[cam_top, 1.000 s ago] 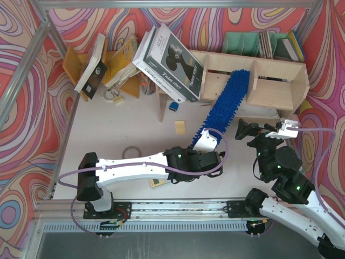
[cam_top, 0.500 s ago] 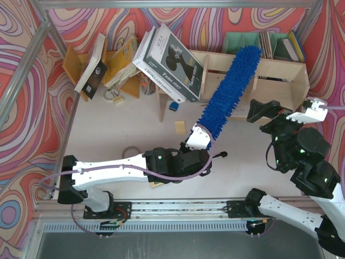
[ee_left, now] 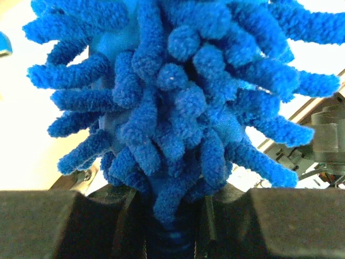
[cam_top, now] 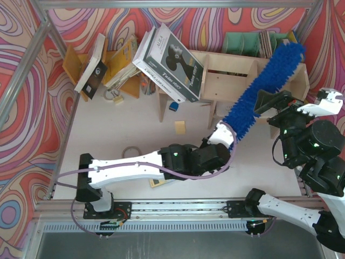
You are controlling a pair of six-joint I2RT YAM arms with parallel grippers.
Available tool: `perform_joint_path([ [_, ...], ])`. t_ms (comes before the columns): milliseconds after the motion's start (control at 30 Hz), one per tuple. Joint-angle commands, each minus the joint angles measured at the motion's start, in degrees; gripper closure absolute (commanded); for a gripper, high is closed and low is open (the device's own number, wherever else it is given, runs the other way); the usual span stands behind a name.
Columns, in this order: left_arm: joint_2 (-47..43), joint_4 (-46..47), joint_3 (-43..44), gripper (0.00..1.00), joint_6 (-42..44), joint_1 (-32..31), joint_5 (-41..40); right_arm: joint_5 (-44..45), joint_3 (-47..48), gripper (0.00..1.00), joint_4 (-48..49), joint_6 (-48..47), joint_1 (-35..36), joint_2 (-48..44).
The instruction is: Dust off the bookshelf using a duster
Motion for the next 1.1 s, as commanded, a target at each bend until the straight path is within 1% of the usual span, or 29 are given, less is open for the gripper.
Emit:
perform_joint_path([
  [0, 5.63, 1.68, 4.80, 1.00, 4.89, -0.59, 3.27, 1.85, 0.88, 0.01, 0.46, -0.84, -0.06, -0.17],
  [100, 7.94, 1.09, 6.37, 1.00, 5.34, -0.58, 3.38, 2.31, 0.29, 0.01, 0.52, -0.18, -0.01, -0.68],
  [467, 12.05, 0.79, 6.34, 1.00, 5.47, -0.35, 3.95, 3.50, -0.88, 0.01, 1.20, 0.16, -0.01, -0.25],
  [833, 10.68, 2.05, -0.65, 1.00, 4.19, 1.25, 4.82, 5.08, -2.76, 0.01, 1.90, 0.62, -0.01, 0.14],
  [1067, 9.84, 1.60, -2.62, 1.00, 4.77, 1.78, 4.73, 5.96, -4.16, 0.01, 2.65, 0.68, -0.01, 0.19],
])
